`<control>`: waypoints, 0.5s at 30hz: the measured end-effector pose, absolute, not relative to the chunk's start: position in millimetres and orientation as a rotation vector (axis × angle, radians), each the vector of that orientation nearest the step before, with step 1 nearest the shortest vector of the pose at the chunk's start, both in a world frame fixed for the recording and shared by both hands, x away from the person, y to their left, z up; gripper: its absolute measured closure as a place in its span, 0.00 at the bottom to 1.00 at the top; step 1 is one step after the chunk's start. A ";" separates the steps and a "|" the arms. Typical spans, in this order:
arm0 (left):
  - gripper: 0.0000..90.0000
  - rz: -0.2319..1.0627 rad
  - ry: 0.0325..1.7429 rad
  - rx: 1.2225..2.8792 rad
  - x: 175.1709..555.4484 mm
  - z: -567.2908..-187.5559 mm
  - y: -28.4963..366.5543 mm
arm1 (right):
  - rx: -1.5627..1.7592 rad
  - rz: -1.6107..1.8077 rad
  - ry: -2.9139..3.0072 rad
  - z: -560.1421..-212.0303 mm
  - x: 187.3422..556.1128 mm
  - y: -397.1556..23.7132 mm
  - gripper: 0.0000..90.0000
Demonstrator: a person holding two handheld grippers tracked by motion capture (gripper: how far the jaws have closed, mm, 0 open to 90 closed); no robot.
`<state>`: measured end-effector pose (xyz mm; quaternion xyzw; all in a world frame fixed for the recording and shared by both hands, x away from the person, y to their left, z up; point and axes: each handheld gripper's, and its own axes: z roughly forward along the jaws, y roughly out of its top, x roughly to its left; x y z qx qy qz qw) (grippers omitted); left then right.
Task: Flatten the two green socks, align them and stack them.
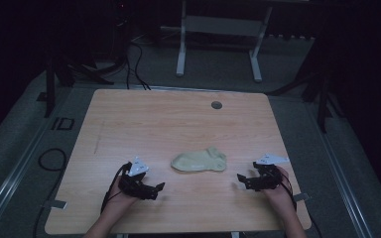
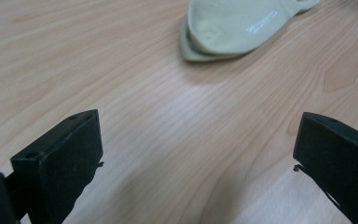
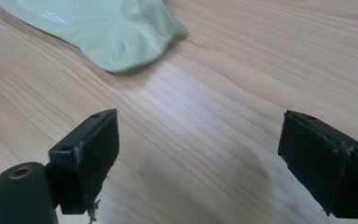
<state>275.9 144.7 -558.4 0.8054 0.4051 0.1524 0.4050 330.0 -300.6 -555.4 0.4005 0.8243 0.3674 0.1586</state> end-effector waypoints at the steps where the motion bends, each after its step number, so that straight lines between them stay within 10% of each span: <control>1: 0.02 0.387 1.032 2.028 274.2 -559.3 147.7 | 1.154 1.050 2.352 -556.0 328.7 -302.8 0.14; 15: 0.02 0.417 1.116 2.005 255.4 -562.8 182.3 | 1.213 1.037 2.268 -556.5 311.0 -332.6 0.14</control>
